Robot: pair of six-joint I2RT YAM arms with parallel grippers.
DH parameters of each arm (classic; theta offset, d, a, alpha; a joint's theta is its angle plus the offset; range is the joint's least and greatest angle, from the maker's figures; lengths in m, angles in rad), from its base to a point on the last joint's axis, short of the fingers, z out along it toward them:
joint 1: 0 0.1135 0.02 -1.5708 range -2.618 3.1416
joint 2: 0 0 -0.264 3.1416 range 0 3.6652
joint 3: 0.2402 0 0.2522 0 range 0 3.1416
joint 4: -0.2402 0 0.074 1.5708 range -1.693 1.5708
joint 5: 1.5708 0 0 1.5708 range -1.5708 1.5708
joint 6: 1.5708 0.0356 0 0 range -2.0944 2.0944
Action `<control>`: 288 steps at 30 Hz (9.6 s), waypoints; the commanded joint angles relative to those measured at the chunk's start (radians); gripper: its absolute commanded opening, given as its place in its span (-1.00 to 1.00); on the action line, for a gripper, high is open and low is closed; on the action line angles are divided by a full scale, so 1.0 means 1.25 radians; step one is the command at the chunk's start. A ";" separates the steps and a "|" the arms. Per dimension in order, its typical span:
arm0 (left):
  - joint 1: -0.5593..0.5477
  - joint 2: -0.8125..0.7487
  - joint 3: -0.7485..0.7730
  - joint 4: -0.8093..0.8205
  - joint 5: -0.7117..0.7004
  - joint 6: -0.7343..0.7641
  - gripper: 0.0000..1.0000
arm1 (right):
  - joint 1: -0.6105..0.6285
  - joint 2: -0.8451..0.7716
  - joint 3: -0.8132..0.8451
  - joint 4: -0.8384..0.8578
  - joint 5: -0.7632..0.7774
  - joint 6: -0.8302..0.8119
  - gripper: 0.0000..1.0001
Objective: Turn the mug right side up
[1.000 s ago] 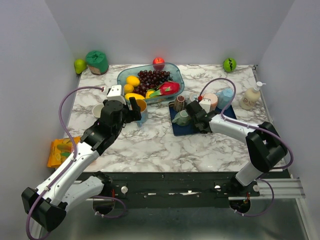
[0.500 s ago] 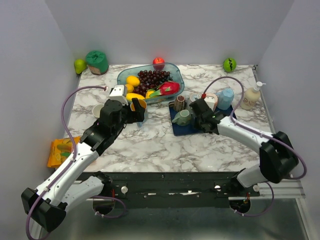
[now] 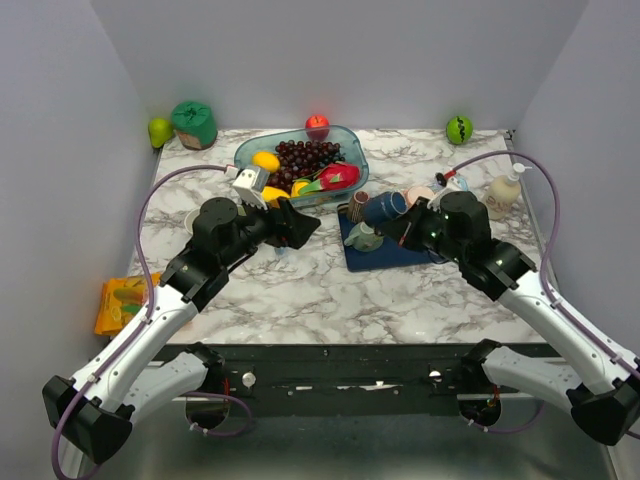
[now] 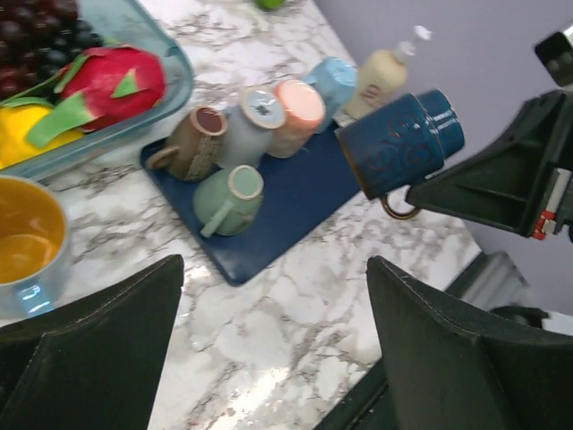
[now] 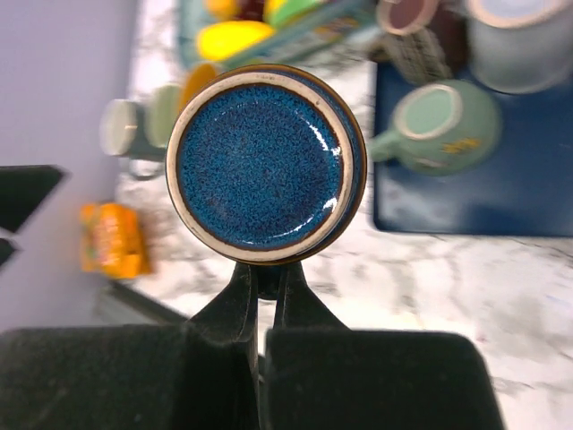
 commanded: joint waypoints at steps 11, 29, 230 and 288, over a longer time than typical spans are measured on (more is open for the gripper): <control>-0.027 0.059 0.014 0.469 0.296 -0.371 0.64 | -0.003 -0.021 0.098 0.454 -0.292 0.167 -0.99; -0.062 0.146 0.074 0.596 0.236 -0.468 0.48 | -0.002 -0.001 0.081 0.583 -0.335 0.228 -0.99; 0.164 -0.051 0.128 -0.551 -0.487 -0.111 0.98 | 0.007 0.836 0.519 -0.477 0.214 0.612 0.43; 0.164 -0.079 0.063 -0.273 0.062 -0.046 0.97 | -0.017 0.325 0.206 -0.041 -0.106 0.105 -0.99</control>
